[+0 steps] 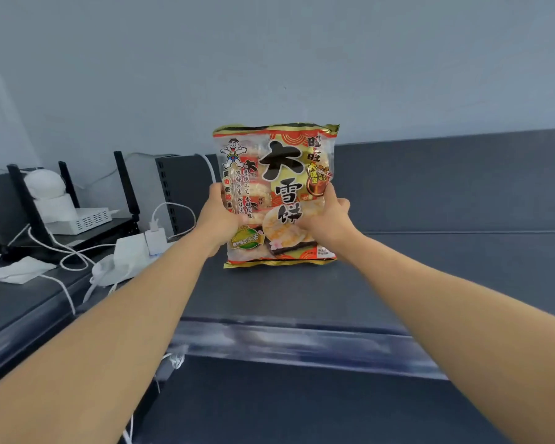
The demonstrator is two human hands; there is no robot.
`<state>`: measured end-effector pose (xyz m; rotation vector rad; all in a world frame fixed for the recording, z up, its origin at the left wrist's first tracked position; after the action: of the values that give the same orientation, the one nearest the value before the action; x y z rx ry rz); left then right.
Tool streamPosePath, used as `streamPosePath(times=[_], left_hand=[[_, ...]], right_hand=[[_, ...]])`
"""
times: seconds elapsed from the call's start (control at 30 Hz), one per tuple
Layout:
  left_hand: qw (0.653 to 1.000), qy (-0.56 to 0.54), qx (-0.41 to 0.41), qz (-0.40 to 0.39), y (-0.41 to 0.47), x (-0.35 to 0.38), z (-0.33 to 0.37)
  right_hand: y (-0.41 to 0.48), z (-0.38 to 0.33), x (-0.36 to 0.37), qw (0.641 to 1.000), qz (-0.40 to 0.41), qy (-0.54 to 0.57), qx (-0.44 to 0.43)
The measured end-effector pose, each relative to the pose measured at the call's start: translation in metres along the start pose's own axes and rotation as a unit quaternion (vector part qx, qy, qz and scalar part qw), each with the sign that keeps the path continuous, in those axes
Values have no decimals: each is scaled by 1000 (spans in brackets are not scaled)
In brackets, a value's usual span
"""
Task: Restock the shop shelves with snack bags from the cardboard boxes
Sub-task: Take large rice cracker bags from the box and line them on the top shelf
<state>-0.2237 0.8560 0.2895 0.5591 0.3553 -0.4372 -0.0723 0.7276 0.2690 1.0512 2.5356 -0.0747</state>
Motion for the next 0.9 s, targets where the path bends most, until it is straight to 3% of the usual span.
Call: streamPosePath(times=[0.6,0.9], left_hand=[[999,-9,-17,-48,91,28,-53],[996,85,-9,-28,92,29,-52]], right_hand=[[81,11,31,995,25,-43,88],[79,14,29,993,49,-81,64]])
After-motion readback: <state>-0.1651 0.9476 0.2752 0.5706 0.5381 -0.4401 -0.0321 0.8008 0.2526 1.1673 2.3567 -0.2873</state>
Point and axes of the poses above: each hand's wrist, its own y-axis towards the middle knuckle, its own x-axis out of the palm, z = x × y, the point moved 6 cm from there along y, towards the middle knuckle, and after that the axes turned 8 degrees about x, right-handed, at the moved point
